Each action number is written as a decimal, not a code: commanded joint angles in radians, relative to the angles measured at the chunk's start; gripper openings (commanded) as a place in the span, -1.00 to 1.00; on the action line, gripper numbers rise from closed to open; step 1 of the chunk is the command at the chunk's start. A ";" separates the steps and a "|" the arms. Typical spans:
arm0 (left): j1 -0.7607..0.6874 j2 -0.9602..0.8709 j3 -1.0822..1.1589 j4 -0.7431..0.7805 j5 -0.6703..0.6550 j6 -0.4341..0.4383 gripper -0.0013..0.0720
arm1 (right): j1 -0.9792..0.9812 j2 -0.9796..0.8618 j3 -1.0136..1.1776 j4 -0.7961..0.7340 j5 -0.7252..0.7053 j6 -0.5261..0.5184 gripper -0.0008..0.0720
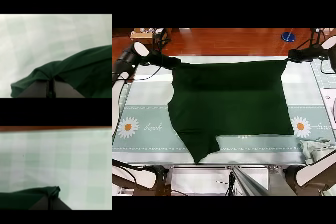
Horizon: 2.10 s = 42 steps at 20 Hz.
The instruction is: Fold the shirts.
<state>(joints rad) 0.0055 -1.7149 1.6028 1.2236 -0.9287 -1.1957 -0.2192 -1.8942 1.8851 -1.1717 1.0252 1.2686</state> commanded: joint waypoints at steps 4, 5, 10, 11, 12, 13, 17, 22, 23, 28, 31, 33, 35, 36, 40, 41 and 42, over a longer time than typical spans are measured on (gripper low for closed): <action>0.010 0.020 -0.005 0.056 -0.391 -0.137 -0.89 | -0.006 0.021 -0.001 -0.093 0.386 0.058 -0.92; 0.010 0.019 -0.023 0.057 -0.399 -0.162 -0.89 | -0.001 0.017 -0.001 -0.095 0.389 0.058 -0.92; 0.011 -0.038 -0.073 0.067 -0.482 -0.240 -0.88 | 0.001 -0.028 -0.001 -0.102 0.407 0.112 -0.92; 0.008 -0.048 -0.073 0.061 -0.475 -0.251 -0.88 | 0.001 -0.034 -0.001 -0.093 0.407 0.112 -0.92; 0.005 -0.053 -0.073 0.050 -0.456 -0.258 -0.88 | 0.001 -0.037 -0.001 -0.087 0.407 0.112 -0.92; 0.001 -0.054 -0.073 0.032 -0.430 -0.257 -0.88 | 0.001 -0.037 -0.001 -0.088 0.407 0.113 -0.92; 0.001 -0.052 -0.064 -0.038 -0.393 -0.257 -0.28 | 0.001 -0.037 -0.001 -0.086 0.435 0.119 -0.71; 0.108 -0.010 0.088 -0.023 -0.594 -0.230 0.33 | -0.042 0.060 0.000 -0.107 0.527 0.030 0.36; 0.142 0.013 0.106 -0.022 -0.636 -0.229 0.33 | -0.064 0.094 0.000 -0.138 0.559 0.031 0.36; 0.294 0.196 -0.081 -0.019 -0.738 -0.196 0.65 | -0.233 0.204 -0.084 -0.169 0.659 0.051 0.35; 0.329 0.354 -0.383 -0.019 -0.691 -0.173 0.67 | -0.322 0.266 -0.260 -0.063 0.628 0.034 0.35; 0.335 0.452 -0.577 -0.025 -0.671 -0.158 0.68 | -0.355 0.303 -0.362 -0.033 0.566 0.013 0.35; 0.336 0.529 -0.747 -0.110 -0.673 -0.124 0.68 | -0.366 0.316 -0.414 -0.008 0.541 0.010 0.35; 0.336 0.559 -0.818 -0.149 -0.672 -0.121 0.68 | -0.366 0.316 -0.422 0.012 0.549 0.015 0.34; 0.336 0.599 -0.974 -0.151 -0.621 -0.127 0.89 | -0.363 0.342 -0.424 0.090 0.540 0.024 0.30; 0.335 0.598 -0.989 -0.151 -0.569 -0.145 0.89 | -0.363 0.354 -0.424 0.089 0.532 0.023 0.19; 0.331 0.598 -0.996 -0.152 -0.504 -0.169 0.89 | -0.363 0.368 -0.424 0.090 0.521 0.019 0.18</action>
<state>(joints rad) 0.3386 -1.1385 0.6865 1.0855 -1.5421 -1.3338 -0.5785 -1.5543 1.4719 -1.1149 1.5715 1.2907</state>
